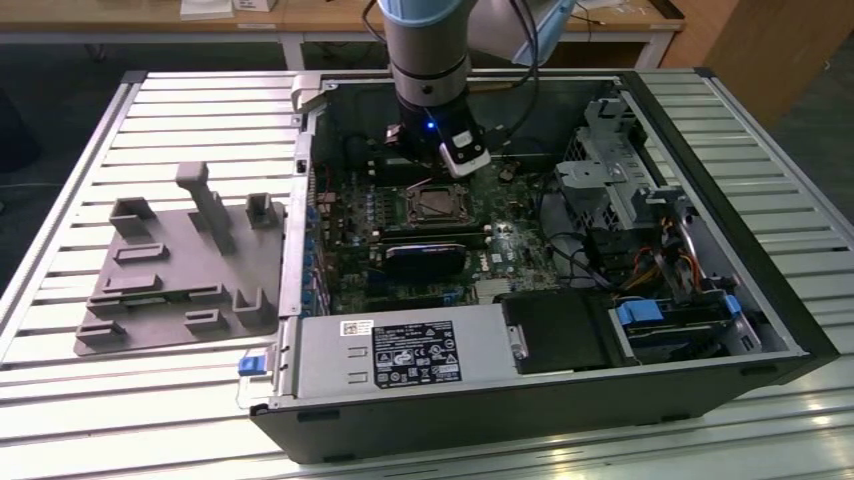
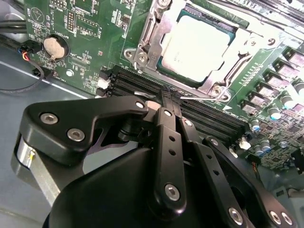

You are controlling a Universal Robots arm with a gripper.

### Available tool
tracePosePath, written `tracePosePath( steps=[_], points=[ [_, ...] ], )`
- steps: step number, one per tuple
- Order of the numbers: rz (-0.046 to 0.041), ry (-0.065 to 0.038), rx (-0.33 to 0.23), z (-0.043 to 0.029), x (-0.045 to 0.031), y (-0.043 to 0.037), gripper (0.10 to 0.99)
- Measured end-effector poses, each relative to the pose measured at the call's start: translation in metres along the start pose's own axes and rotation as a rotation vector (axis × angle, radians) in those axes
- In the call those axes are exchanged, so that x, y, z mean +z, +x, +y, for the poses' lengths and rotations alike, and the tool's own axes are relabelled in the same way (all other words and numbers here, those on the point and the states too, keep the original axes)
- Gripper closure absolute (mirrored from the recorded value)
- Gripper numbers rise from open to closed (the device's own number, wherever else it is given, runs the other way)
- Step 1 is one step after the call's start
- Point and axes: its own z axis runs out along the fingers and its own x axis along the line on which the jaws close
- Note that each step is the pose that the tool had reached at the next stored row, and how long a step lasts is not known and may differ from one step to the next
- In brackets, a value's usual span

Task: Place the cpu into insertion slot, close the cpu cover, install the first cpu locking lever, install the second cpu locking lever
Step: 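Install the first cpu locking lever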

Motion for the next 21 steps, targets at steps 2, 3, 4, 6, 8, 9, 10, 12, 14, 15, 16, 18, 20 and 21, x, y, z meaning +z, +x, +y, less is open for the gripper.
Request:
tracePosePath(
  steps=[2, 3, 4, 6, 8, 9, 10, 12, 14, 15, 16, 18, 20, 21],
  points=[
    [-0.0063, -0.001, -0.002, -0.0002, 0.0008, 0.0001, 0.984],
    [-0.0096, -0.002, -0.003, -0.0003, 0.0013, 0.0001, 0.984],
    [-0.0164, -0.002, -0.004, -0.0005, 0.0018, 0.0003, 0.984],
    [-0.0290, -0.004, -0.008, -0.0008, 0.0027, 0.0004, 0.984],
    [-0.0370, -0.004, -0.010, -0.0009, 0.0032, 0.0004, 0.984],
    [-0.0372, -0.004, -0.010, -0.0009, 0.0032, 0.0004, 0.984],
    [-0.0373, -0.004, -0.010, -0.0009, 0.0032, 0.0004, 0.984],
    [-0.0385, -0.003, -0.007, -0.0009, 0.0033, 0.0005, 0.984],
    [-0.0429, 0.001, 0.008, -0.0009, 0.0033, 0.0009, 0.984],
    [-0.0448, 0.002, 0.014, -0.0010, 0.0033, 0.0012, 0.984],
    [-0.0464, 0.003, 0.019, -0.0010, 0.0033, 0.0017, 0.984],
    [-0.0495, 0.004, 0.028, -0.0009, 0.0033, 0.0034, 0.984],
    [-0.0529, 0.005, 0.034, -0.0008, 0.0035, 0.0060, 0.984],
    [-0.0545, 0.005, 0.036, -0.0006, 0.0036, 0.0075, 0.984]
  ],
)
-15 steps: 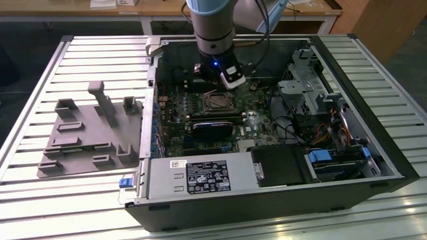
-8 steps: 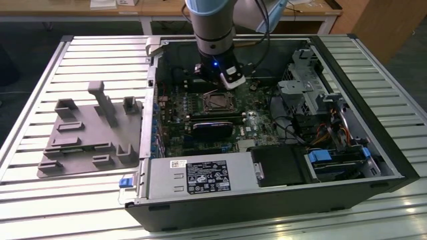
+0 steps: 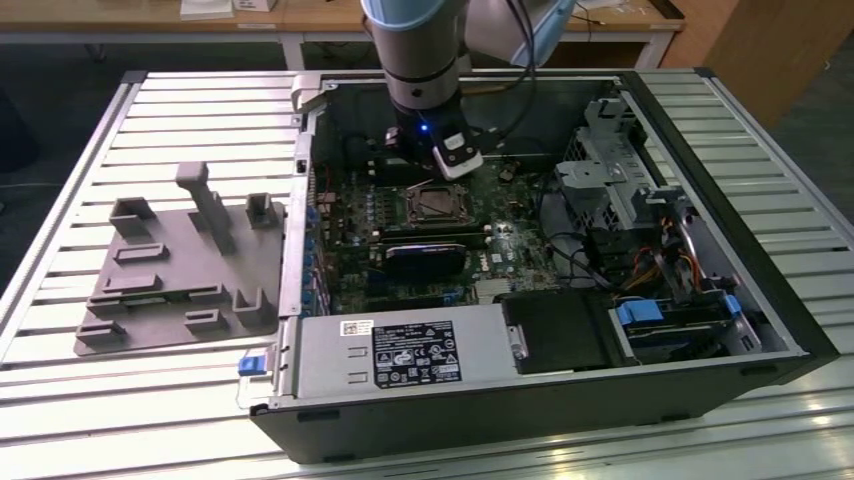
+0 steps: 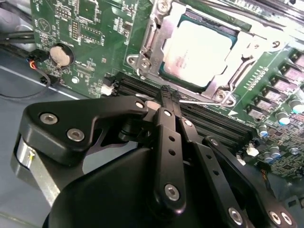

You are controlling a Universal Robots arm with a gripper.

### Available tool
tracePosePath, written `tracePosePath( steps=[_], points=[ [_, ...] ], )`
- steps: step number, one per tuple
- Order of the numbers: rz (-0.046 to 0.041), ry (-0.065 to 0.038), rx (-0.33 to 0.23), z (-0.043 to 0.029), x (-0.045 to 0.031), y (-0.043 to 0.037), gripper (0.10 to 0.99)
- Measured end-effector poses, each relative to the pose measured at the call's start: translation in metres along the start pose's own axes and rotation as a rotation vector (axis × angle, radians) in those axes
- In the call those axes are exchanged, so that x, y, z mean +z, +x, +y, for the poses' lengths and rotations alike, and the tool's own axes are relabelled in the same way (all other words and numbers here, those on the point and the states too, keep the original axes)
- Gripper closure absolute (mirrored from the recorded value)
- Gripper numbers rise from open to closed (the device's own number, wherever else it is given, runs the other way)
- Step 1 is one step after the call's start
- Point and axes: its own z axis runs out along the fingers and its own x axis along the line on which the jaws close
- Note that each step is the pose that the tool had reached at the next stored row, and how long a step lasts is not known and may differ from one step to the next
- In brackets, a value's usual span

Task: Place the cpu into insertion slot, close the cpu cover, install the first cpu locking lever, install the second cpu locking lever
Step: 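Install the first cpu locking lever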

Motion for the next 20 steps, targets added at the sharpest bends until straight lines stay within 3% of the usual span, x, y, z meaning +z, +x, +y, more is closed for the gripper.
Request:
tracePosePath(
  steps=[4, 10, 20],
  points=[
    [-0.0068, 0.003, 0.009, 0.0009, 0.0005, 0.0037, 0.984],
    [-0.0310, 0.013, 0.034, 0.0007, 0.0020, 0.0053, 0.984],
    [-0.0362, 0.019, 0.048, 0.0069, 0.0043, 0.0070, 0.984]
  ],
)
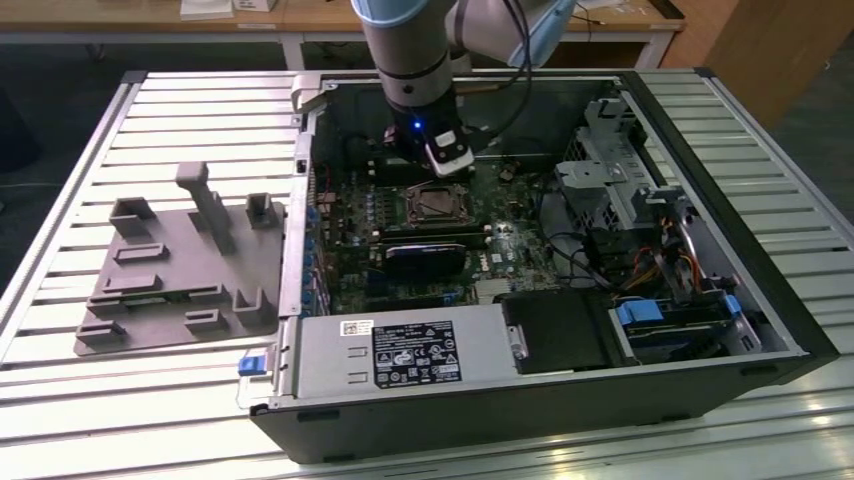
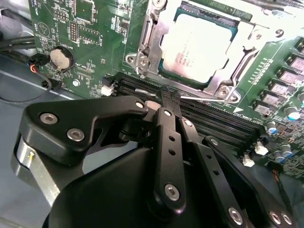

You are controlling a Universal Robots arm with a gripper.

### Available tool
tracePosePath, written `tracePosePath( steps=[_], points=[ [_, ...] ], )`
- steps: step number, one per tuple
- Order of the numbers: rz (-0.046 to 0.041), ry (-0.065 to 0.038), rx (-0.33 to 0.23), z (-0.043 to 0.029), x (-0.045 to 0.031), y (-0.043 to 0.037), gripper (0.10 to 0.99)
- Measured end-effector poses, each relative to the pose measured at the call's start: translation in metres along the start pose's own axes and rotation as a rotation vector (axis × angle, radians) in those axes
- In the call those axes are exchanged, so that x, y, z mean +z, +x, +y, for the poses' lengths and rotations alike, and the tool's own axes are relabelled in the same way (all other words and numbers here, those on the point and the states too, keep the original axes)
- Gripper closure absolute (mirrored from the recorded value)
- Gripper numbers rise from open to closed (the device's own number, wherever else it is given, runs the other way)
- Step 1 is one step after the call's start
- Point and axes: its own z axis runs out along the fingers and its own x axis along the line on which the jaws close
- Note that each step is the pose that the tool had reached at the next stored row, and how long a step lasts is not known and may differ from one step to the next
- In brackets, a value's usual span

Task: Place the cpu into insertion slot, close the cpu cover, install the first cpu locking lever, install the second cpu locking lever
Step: 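Install the first cpu locking lever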

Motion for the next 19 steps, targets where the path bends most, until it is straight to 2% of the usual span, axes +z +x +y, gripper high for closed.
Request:
tracePosePath(
  steps=[6, 10, 19],
  points=[
    [-0.0031, 0.003, 0.001, 0.0015, 0.0013, 0.0006, 0.984],
    [-0.0081, 0.006, 0.005, 0.0012, 0.0027, 0.0009, 0.984],
    [-0.0184, 0.013, 0.042, 0.0031, 0.0037, 0.0018, 0.984]
  ],
)
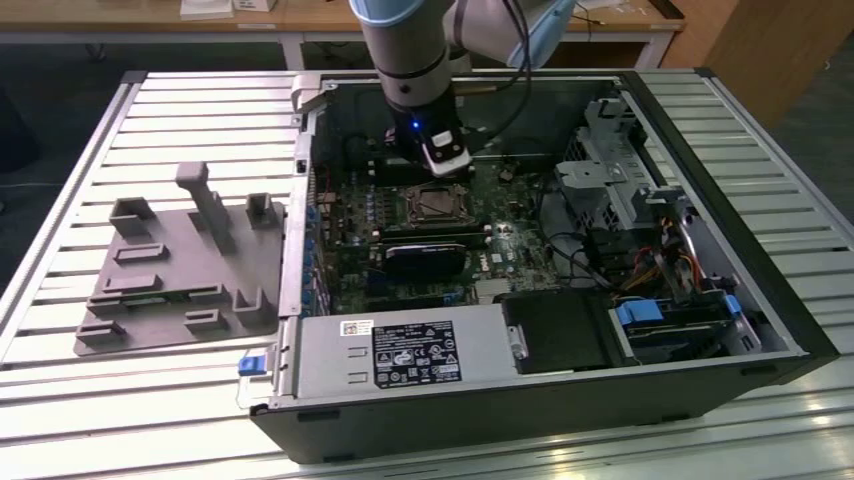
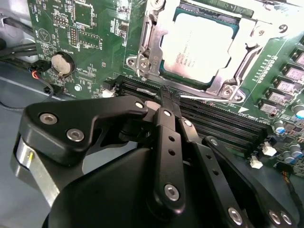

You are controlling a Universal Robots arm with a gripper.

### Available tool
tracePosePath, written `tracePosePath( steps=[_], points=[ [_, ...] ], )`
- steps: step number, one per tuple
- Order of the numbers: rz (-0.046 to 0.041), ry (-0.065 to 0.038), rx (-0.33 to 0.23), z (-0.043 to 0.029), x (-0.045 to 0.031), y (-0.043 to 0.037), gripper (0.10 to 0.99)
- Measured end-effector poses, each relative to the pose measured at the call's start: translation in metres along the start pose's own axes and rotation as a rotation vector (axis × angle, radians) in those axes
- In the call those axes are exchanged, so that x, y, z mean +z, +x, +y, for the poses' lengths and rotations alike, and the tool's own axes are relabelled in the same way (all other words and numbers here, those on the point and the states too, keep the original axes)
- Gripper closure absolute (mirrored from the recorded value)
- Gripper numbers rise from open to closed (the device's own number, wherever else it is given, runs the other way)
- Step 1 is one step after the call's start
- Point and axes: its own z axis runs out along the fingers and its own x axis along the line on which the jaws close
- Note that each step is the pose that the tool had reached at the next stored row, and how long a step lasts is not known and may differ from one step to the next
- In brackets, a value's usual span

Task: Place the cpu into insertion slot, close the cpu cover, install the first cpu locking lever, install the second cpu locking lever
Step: 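Install the first cpu locking lever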

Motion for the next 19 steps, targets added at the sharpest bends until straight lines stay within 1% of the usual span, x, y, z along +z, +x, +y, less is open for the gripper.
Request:
tracePosePath(
  steps=[14, 19],
  points=[
    [-0.0128, 0.009, 0.048, 0.0043, 0.0016, 0.0051, 0.984],
    [-0.0215, 0.015, 0.082, 0.0041, 0.0023, 0.0053, 0.984]
  ],
)
